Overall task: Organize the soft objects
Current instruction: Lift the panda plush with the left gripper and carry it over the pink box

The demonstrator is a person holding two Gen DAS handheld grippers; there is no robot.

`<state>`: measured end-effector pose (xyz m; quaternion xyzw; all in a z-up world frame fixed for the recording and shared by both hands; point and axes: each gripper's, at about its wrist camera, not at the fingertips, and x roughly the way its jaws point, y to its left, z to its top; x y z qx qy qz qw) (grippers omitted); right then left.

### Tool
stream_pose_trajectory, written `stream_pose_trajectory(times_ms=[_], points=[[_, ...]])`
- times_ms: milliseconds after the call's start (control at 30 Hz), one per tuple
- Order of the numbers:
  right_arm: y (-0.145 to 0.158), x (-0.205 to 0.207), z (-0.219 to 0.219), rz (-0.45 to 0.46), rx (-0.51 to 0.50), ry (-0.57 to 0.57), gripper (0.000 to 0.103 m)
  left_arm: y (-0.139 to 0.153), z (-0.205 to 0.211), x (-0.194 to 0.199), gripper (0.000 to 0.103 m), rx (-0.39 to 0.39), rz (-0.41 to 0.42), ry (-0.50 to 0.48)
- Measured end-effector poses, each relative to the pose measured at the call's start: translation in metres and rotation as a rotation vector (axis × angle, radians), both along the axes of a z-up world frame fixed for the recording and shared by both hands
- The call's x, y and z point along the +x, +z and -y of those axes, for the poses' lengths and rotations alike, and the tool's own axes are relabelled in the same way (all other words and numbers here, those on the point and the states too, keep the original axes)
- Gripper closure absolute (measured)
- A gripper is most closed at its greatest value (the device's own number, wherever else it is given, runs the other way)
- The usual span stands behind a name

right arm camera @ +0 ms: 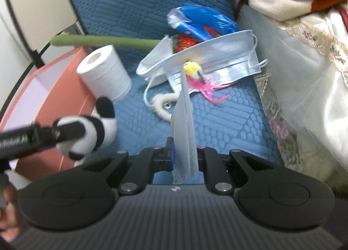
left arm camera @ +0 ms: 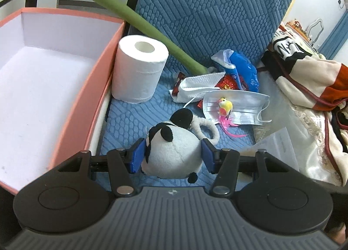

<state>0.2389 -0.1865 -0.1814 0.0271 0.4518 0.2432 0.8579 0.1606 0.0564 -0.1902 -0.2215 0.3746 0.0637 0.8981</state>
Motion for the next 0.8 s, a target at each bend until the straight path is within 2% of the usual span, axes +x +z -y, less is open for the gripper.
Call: stream_pose_trajectory(times_ms=[300,800], points=[[0.036,-0.022,-0.017,0.0,-0.002,0.058,0.091,0.043,-0.009,-0.011,0.042,0.008,0.012,-0.031],[0.139,-0.007,-0.06,0.134,0.065,0.15,0.091,0.143,-0.052,-0.016,0.042,0.051,0.101,0.0]])
